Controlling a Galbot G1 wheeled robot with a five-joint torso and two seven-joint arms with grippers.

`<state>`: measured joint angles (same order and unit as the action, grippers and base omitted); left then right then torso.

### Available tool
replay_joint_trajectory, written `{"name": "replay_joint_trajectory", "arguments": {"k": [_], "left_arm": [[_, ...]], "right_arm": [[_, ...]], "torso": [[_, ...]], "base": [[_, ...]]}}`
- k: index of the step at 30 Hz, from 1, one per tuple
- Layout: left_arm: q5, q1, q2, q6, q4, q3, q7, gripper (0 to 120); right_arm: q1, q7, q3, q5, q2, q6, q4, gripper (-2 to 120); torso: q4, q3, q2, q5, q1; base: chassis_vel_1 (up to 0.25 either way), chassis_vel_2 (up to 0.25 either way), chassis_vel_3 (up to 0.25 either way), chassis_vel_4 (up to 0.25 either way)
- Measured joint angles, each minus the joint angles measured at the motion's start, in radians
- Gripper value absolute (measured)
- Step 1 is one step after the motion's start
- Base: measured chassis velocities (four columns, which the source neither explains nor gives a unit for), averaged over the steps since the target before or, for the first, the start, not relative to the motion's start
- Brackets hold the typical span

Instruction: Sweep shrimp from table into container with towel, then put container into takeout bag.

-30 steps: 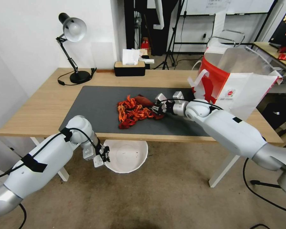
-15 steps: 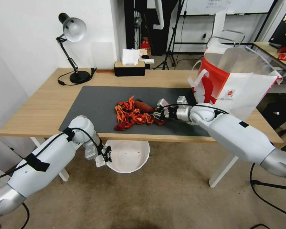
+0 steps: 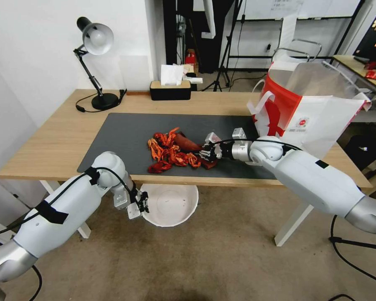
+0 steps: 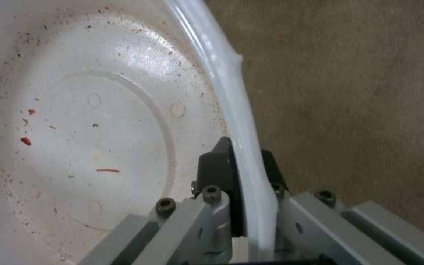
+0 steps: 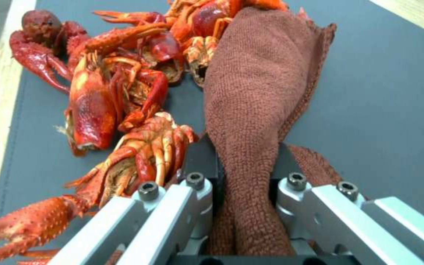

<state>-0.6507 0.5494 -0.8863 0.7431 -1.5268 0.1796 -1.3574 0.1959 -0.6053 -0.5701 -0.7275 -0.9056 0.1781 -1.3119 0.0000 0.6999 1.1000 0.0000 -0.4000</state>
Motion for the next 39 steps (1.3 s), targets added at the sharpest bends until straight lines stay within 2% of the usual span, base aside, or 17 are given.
{"name": "replay_joint_trajectory", "arguments": {"k": [9, 28, 39], "left_arm": [[0.022, -0.015, 0.005, -0.015, 0.013, 0.010, -0.004, 0], [0.016, -0.031, -0.015, -0.005, 0.033, 0.016, -0.009, 0], [0.015, -0.043, -0.018, -0.002, 0.035, 0.023, -0.010, 0]], "right_arm": [[0.006, -0.025, -0.001, 0.002, 0.008, -0.009, -0.009, 10], [0.014, -0.117, 0.001, 0.007, 0.029, -0.041, -0.013, 10], [0.032, -0.204, 0.015, 0.011, 0.050, -0.047, -0.031, 10]], "torso": [[0.0000, 0.000, 0.000, 0.0000, 0.000], [0.0001, 0.000, 0.000, 0.0001, 0.000], [0.0000, 0.000, 0.000, 0.0000, 0.000]], "base": [[0.000, 0.000, 0.000, 0.000], [0.000, 0.000, 0.000, 0.000], [0.000, 0.000, 0.000, 0.000]]}}
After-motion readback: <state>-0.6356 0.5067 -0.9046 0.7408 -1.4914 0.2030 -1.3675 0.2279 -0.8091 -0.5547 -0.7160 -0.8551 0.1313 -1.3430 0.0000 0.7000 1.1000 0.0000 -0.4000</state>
